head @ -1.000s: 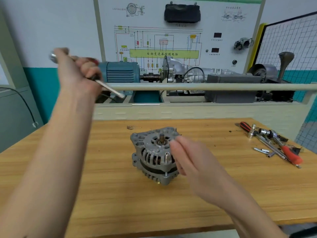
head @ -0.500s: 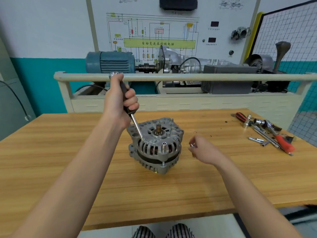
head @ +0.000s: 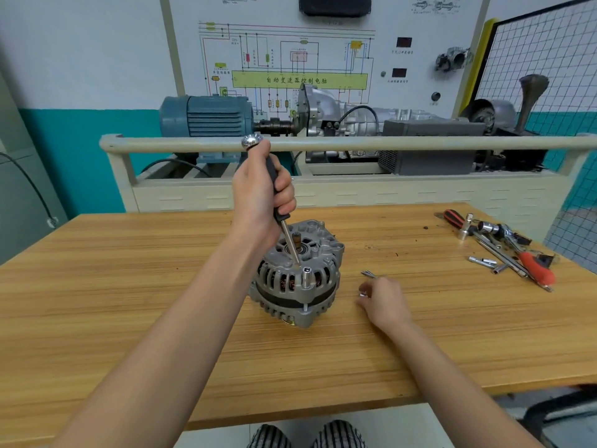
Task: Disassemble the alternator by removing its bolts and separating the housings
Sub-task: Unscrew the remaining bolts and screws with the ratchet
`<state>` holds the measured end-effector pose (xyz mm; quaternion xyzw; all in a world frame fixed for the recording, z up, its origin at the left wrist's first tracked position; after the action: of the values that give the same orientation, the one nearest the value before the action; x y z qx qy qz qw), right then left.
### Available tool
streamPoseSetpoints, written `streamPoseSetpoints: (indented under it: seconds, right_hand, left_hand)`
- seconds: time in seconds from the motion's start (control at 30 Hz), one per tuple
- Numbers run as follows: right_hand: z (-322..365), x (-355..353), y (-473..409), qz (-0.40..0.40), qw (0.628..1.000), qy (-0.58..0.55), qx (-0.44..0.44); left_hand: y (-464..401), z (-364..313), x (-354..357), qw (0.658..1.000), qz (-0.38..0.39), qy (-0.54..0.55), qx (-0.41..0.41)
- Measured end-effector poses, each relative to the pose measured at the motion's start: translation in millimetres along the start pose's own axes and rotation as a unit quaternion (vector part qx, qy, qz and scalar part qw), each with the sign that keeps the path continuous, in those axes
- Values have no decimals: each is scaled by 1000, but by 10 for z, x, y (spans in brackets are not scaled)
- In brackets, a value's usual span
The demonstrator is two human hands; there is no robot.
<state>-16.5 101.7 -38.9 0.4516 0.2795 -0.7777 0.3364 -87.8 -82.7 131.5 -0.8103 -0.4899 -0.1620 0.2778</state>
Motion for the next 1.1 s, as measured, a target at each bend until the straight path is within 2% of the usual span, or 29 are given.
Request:
streamPoseSetpoints:
  seconds: [0.1,0.23,0.5,0.6,0.67,0.77,0.87,0.97,1.03,1.1]
  right_hand:
    - [159,-191,18,-69,993,-91,-23]
    - [473,-551,47,-138,964,-210,-91]
    - [761,-872,226,-138,920,-334,-154]
    - [906,-1074,260,-130,868,-456,-146]
    - [1027,-1215,192,-43,831,-543,-113]
    - [1272,-1350,80,175,744,-635,-110]
    - [1514,-1445,11,285,626,-715,-123]
    - [1650,-1541,-66,256,493,-825,-103]
    - [1679,-1578,-87,219,426,-873,-98]
    - [1663,-1609,-79,219,364,-899,-104]
  left_hand:
    - [-17,14,79,999,14,-26,14]
    - [-23,67,158,997,43,-58,21]
    - [-8,144,217,992,85,-88,33]
    - [27,136,235,986,124,-103,49]
    - [48,131,251,982,146,-108,47]
    - [62,127,258,980,169,-102,39]
    - [58,111,237,971,218,-94,32]
    - [28,94,199,960,266,-85,-11]
    - [1,102,168,951,294,-81,-49]
    - [-9,99,141,940,326,-67,-81]
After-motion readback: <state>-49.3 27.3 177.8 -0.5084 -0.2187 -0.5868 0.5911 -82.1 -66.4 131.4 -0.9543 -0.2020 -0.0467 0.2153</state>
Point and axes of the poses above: each hand's wrist, its own y-axis away from the middle knuckle, its own x-axis out of the palm, z = x × y, the point moved 2 cm from there along -y, towards the middle knuckle, and after that the axes turned 1 degree about -z, right-handed, at the moved point
